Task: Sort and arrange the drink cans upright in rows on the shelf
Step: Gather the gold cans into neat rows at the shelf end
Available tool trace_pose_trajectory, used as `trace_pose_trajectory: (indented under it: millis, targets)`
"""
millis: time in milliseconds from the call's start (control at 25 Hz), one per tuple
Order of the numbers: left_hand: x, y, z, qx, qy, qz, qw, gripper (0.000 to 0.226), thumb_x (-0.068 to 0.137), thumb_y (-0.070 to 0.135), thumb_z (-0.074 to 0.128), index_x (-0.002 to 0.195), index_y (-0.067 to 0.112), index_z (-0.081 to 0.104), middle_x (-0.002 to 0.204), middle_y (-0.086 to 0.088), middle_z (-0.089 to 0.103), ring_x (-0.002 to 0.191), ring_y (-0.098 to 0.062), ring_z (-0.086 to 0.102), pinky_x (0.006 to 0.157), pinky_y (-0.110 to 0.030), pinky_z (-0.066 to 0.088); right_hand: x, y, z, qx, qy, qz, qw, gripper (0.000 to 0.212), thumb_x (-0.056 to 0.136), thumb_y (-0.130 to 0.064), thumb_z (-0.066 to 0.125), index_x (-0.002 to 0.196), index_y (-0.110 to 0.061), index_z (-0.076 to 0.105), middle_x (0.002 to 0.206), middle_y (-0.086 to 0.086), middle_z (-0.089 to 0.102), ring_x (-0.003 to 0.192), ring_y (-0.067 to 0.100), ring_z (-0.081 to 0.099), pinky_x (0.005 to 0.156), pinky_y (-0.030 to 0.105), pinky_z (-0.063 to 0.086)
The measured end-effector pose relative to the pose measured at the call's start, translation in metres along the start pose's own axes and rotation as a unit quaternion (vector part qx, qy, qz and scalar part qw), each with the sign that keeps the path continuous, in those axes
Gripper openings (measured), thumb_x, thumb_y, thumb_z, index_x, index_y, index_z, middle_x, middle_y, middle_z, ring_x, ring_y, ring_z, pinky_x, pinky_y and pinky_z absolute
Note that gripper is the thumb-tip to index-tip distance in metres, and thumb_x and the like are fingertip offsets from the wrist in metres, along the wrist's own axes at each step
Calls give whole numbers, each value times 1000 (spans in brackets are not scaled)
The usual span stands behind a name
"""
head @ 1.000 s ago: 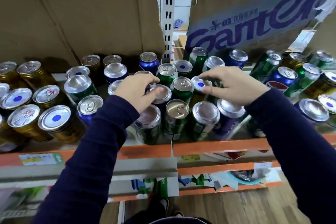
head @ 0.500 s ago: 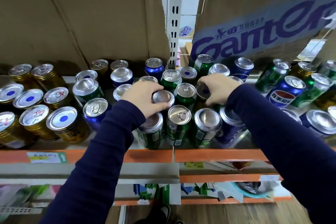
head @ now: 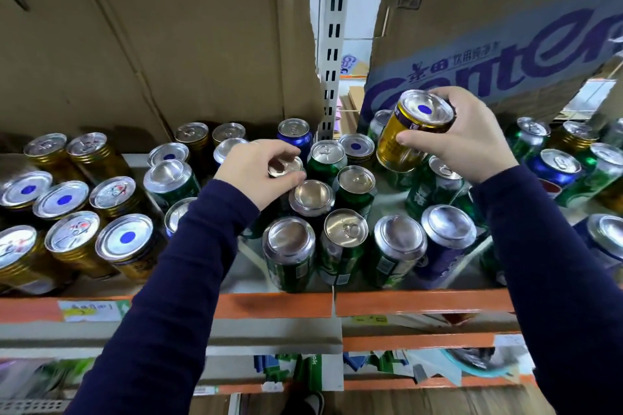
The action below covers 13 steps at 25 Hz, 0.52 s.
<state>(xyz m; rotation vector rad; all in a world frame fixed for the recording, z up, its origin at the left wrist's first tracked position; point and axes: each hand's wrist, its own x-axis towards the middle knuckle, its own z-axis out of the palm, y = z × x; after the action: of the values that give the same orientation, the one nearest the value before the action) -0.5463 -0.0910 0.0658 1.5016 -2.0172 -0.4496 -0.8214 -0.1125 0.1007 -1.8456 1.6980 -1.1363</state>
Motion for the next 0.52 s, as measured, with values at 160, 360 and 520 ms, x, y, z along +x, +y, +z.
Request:
trace_pose_trajectory:
  millis: [160,360,520]
  targets:
    - [48,22,14,35,-38,53,997,36,83,30,67,116,15,64,112,-1,65,103,-15,59,86,-17,39,-9,3,-5,11,13,13,1000,56,62,-32,85,109,-24,56,101,-9,63,94,10,61,78,27,52]
    - [122,44,54,170,-201,43,964,58,86,45,60,128,6,51,129,-15,55,115,-30,52,92,-31,42,-16,17,-11,24,12,21,999,61,57,-42,85,110,-27,60,103,-10,66,96,8,63,84,34,53]
    - [149,44,77,174,-266,-22,948,76,74,56,69,125,3,51,123,-13,58,97,-25,55,73,-25,39,-18,27,-10,11,7,19,1000,61,57,-38,87,111,-25,60,101,-11,66,96,7,62,86,36,53]
